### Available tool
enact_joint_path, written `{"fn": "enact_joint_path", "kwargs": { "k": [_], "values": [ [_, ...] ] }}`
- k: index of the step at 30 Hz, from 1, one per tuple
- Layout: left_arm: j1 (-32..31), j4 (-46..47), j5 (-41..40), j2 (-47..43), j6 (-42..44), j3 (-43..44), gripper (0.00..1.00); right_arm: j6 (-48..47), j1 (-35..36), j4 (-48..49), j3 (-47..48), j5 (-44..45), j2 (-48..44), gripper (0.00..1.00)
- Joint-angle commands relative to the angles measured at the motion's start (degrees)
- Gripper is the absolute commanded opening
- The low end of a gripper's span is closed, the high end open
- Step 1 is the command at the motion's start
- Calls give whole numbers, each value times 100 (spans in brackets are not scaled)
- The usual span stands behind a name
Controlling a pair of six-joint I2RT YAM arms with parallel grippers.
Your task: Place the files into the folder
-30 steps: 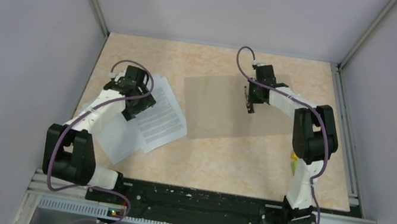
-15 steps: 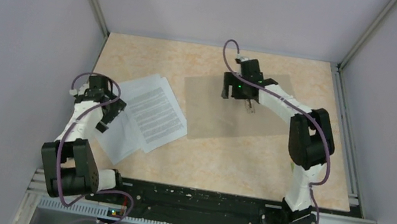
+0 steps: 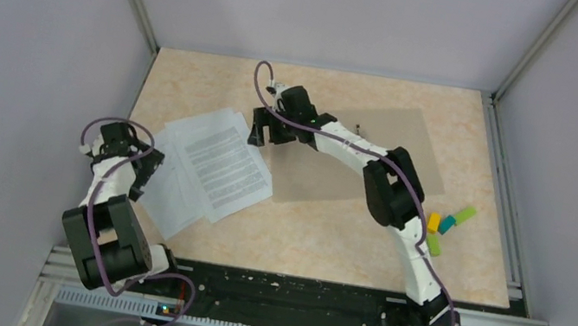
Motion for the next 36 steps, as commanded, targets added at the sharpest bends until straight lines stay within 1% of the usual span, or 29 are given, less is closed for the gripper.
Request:
{"fn": "enact_joint_path", "kwargs": {
  "k": [1, 3, 5, 8, 14, 22, 26, 31, 36],
  "values": [
    [122, 672, 341, 127, 122, -187, 99, 144, 121, 43, 616, -117, 527, 82],
    [128, 731, 345, 261, 174, -179, 99, 173, 155, 13, 714, -33, 687, 83],
    [131, 665, 543, 451, 203, -89, 99, 209, 179, -3, 762, 0, 809, 83],
    [129, 466, 431, 595, 182, 11, 99, 236, 250, -5, 711, -1, 873, 83],
    [133, -120, -856, 85, 36, 102, 99, 228, 323, 11, 534, 36, 846, 84],
    [142, -32, -956, 442, -247, 77, 99, 185, 381, -33, 538, -85, 870, 84],
    [143, 342, -565, 643, -183, -117, 99, 139, 391, -33, 477, -161, 880, 84],
    [123, 788, 247, 914, -10, -230, 99, 188, 392, 6, 389, -311, 935, 84],
    [-164, 959, 818, 1264, 216, -85, 99, 329, 415, 139, 239, -467, 969, 84]
  ]
}}
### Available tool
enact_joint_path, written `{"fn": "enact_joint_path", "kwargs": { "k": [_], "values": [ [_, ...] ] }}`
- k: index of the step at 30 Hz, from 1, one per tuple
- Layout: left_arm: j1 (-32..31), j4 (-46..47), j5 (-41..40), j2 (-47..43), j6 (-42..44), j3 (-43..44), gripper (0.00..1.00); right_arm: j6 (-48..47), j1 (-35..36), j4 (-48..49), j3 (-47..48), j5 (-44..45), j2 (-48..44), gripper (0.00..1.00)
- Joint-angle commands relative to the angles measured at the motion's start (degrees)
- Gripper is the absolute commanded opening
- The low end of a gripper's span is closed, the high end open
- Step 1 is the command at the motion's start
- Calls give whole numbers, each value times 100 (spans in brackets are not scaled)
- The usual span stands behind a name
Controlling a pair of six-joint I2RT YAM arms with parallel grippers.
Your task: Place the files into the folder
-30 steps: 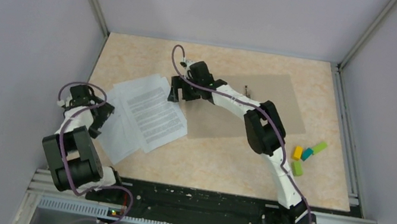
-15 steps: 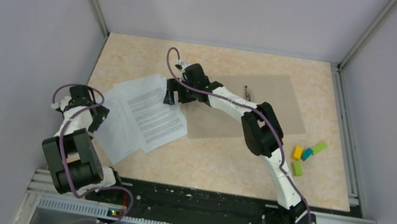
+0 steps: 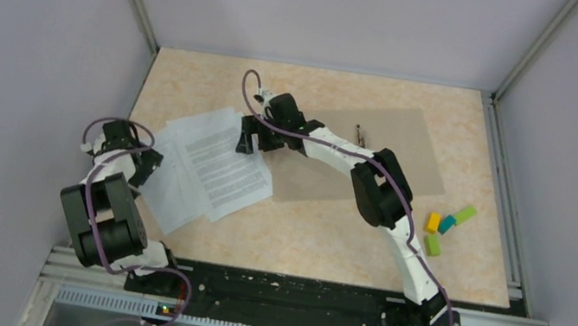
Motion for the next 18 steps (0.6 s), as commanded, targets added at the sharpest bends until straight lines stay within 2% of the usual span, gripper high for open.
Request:
{"fn": "enact_joint_path", "kwargs": {
  "k": [1, 12, 16, 18],
  "values": [
    [-351, 527, 1133, 625, 146, 22, 99, 165, 138, -38, -193, -218, 240, 84],
    [-1429, 236, 1345, 1531, 510, 1057, 99, 592, 143, -4, -276, -51, 232, 84],
    [-1652, 97, 1607, 1834, 657, 1449, 99, 807, 148, -76, -202, 132, 253, 84],
    [-1691, -86, 1472, 1857, 698, 1574, 99, 800, 139, -238, -127, 330, 266, 84]
  ]
}}
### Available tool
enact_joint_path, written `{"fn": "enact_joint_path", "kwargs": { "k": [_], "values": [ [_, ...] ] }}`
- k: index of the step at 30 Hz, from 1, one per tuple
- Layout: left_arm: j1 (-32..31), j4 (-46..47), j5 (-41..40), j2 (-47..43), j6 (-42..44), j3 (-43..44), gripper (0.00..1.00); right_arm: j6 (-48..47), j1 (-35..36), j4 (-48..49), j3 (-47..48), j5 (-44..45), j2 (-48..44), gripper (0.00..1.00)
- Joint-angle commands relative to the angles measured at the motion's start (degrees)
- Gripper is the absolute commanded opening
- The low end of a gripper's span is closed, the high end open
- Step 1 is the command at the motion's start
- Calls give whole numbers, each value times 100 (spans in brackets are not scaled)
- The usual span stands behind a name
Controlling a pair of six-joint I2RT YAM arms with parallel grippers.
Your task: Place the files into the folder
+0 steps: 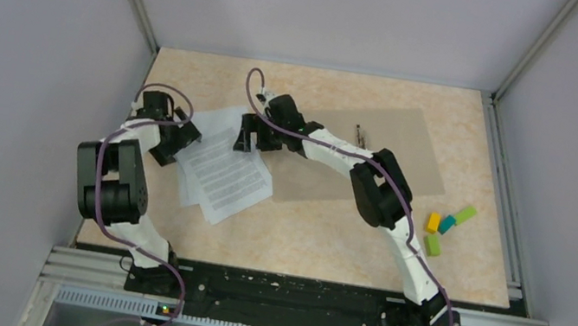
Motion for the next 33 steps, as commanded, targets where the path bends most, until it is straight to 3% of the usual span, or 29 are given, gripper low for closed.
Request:
{"fn": "enact_joint_path", "kwargs": {
  "k": [1, 5, 7, 17, 25, 33],
  "values": [
    [-180, -541, 358, 322, 73, 129, 99, 167, 99, -614, -1, 452, 256, 84],
    [-149, -1076, -616, 202, 273, 327, 99, 83, -32, -752, -240, 597, 97, 84],
    [-144, -1128, -702, 169, 404, 363, 99, 62, -64, -732, -420, 575, -26, 84],
    [-253, -913, 851, 860, 626, 467, 99, 357, 53, -420, -1090, 145, -251, 84],
    [-383, -947, 894, 853, 480, 533, 99, 581, 166, -320, -1026, -31, -123, 85],
    [-412, -991, 1086, 895, 374, 612, 84, 587, 166, -329, -926, -194, -14, 85]
  ]
}}
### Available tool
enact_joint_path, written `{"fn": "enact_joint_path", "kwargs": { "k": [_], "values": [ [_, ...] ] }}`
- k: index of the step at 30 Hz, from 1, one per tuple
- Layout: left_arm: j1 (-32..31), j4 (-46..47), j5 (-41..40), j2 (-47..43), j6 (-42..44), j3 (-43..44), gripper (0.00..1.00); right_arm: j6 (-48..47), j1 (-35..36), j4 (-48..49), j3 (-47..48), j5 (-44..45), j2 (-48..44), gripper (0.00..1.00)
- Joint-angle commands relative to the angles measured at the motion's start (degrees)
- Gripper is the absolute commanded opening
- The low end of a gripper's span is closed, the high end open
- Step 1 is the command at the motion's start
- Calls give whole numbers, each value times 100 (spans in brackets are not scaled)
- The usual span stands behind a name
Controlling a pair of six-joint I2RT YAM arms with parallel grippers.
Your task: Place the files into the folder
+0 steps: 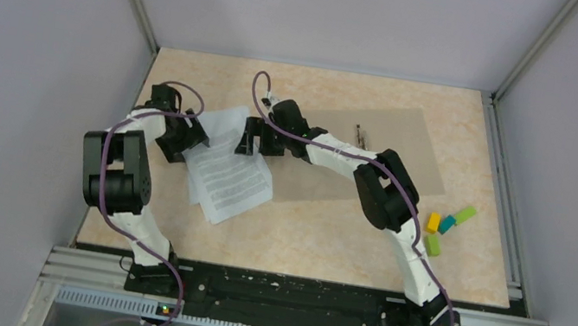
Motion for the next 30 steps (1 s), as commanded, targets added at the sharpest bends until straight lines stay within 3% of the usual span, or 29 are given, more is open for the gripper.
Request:
{"fn": "enact_joint_path", "kwargs": {
  "k": [1, 6, 17, 21, 30],
  "values": [
    [-118, -109, 581, 355, -205, -139, 81, 100, 150, -745, -111, -240, 407, 85],
    [-112, -181, 537, 310, -204, -115, 71, 87, 155, -758, -85, -261, 441, 85],
    [-192, -320, 850, 318, 68, 124, 65, 65, 149, -715, 58, -491, 493, 85],
    [-239, -413, 768, 295, 156, 132, 56, 47, 140, -686, 81, -557, 453, 85],
    [-268, -633, 806, -328, 595, 271, 23, -202, -48, -644, 12, -717, -50, 85]
  ]
}}
